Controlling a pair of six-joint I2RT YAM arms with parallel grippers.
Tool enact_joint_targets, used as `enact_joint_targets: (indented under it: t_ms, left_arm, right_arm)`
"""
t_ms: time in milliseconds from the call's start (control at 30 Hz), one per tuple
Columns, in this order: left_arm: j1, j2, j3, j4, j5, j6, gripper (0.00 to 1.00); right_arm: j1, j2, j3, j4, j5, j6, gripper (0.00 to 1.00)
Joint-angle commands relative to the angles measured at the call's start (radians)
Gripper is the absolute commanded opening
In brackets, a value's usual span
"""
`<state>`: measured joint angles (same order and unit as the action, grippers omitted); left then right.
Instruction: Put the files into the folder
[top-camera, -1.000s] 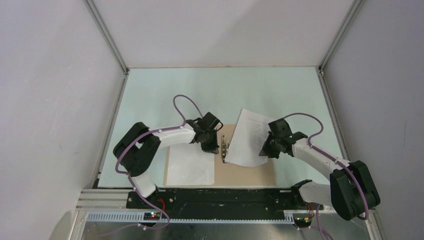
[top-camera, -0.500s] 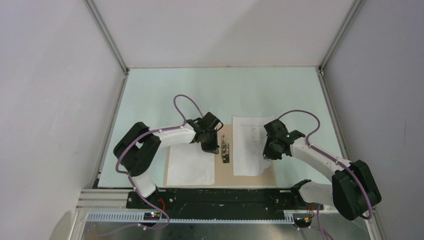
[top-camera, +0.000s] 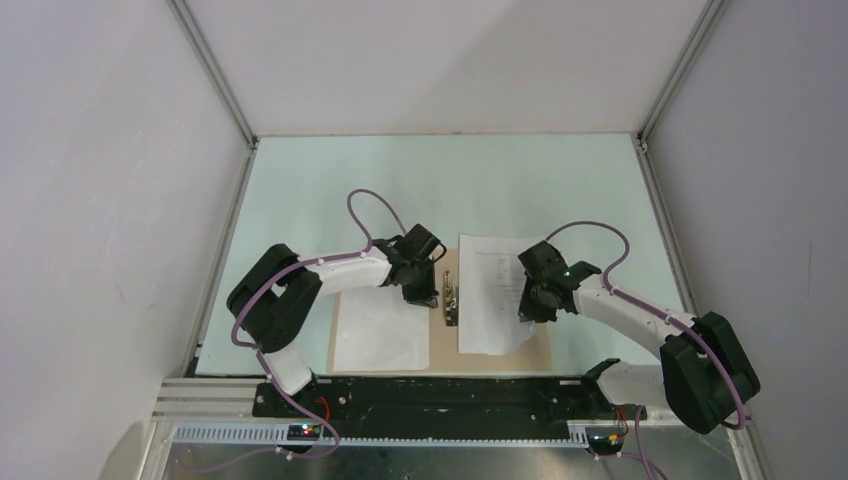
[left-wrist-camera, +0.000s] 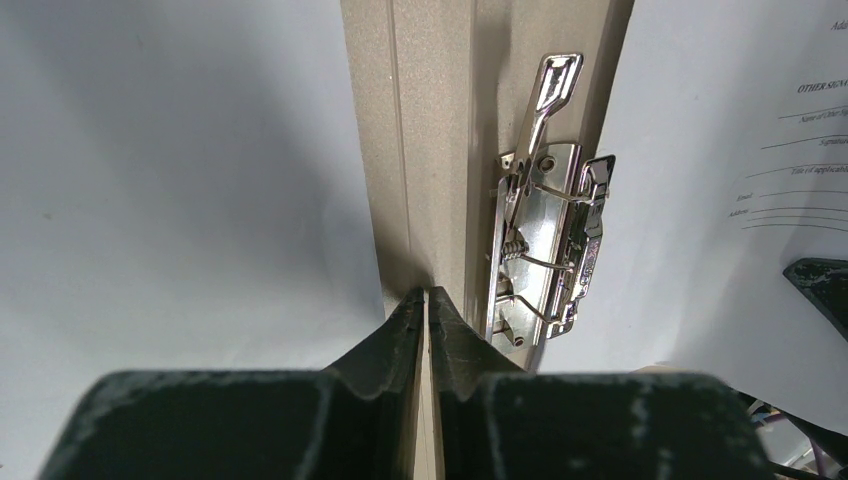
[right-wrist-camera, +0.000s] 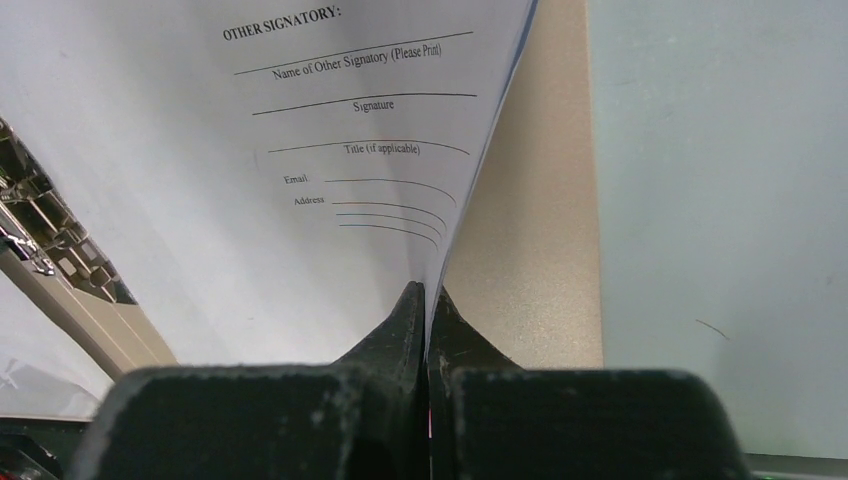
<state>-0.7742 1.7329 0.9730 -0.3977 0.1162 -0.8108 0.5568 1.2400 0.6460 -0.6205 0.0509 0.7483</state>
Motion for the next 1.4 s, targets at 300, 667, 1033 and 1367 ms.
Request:
enact_joint_targets:
  t_ms: [300, 667, 1033, 1367]
  left_arm:
    - [-0.013, 0.052, -0.029, -0.053, -0.037, 0.032, 0.12]
    - [-0.012, 0.045, -0.036, -0.051, -0.038, 0.031, 0.12]
    - [-0.011, 0.039, -0.041, -0.052, -0.039, 0.028, 0.12]
    - [-0.012, 0.040, -0.038, -0.052, -0.034, 0.035, 0.12]
  right_arm:
    - [0.042, 0.011, 0.044, 0.000, 0.031, 0.015, 0.00]
    - [-0.225, -0.129, 0.098, 0.078, -0.211, 0.037, 0.00]
    - [-0.379, -0.198, 0.002, 0.342, -0.570, 0.311, 0.00]
    - [-0.466, -0.264, -0.229, 0.322, -0.507, 0.261, 0.00]
